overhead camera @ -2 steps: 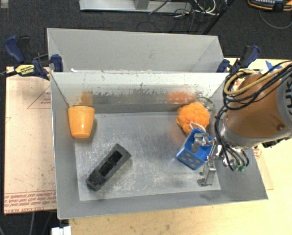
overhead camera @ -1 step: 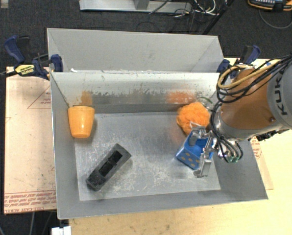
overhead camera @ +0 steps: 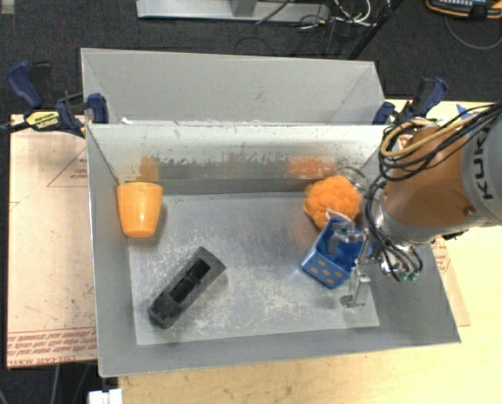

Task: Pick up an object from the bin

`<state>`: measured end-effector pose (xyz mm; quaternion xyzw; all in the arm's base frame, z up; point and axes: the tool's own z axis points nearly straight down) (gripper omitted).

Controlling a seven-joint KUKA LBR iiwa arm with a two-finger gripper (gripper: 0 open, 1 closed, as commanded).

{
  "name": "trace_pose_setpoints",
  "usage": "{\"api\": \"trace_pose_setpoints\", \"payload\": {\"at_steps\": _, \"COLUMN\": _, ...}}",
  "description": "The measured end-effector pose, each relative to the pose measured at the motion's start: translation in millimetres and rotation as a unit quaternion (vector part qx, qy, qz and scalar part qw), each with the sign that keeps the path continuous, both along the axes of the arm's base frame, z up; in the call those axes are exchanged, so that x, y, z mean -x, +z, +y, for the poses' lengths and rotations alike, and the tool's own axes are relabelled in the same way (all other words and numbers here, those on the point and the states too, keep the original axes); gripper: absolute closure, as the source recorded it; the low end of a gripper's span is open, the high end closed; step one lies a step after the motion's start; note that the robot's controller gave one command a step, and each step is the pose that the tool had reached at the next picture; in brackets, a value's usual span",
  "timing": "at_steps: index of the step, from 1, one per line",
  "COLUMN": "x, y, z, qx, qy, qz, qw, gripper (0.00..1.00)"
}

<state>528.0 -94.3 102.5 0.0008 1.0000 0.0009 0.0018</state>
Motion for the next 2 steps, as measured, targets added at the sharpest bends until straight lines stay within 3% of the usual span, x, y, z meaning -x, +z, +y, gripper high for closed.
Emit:
{"api": "trace_pose_setpoints", "payload": {"at_steps": 1, "x": -0.6, "y": -20, "z": -17, "qx": 0.0, "qy": 0.005, "qz": 0.0022, "qw": 1.0, "gripper": 0.0}}
{"api": "trace_pose_setpoints", "payload": {"at_steps": 2, "x": -68.0, "y": -26, "z": -26, "qx": 0.001, "qy": -0.007, "qz": -0.004, "qw": 1.0, "gripper": 1.0}}
